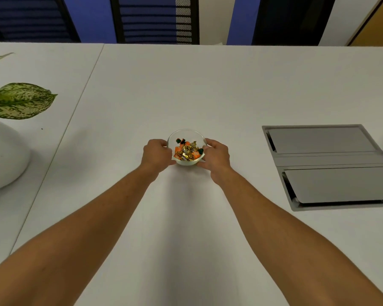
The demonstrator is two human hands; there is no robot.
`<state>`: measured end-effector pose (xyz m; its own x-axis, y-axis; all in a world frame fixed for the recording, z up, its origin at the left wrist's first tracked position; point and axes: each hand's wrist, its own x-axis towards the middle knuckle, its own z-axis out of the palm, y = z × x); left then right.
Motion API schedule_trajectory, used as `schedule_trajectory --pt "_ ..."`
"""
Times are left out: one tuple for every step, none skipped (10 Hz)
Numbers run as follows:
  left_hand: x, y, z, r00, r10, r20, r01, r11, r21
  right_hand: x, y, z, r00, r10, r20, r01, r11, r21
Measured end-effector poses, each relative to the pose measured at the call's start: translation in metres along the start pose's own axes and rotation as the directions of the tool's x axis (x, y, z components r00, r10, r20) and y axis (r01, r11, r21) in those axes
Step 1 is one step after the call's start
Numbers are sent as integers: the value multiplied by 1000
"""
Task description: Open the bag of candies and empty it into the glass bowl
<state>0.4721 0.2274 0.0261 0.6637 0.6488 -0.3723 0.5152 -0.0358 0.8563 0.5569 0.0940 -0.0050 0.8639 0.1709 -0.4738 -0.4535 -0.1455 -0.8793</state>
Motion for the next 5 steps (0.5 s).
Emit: schedule_trajectory --pt "14 3 2 1000 -11 17 11 1000 -2 13 -1 3 1000 -1 -10 2 1000 12" --pt "22 2 4 999 -28 19 28 999 -15 19 -2 5 1000 -12 -8 12 1000 5" --pt "27 -1 5 1000 -15 13 15 999 -42 20 -2 6 999 -40 -10 40 999 -17" --pt "25 -2 4 999 -31 19 32 998 -62 14 -2 6 998 -62 32 64 996 -69" --pt "19 -4 3 998 -58 -7 58 996 -65 3 0 2 989 -147 31 150 977 -151"
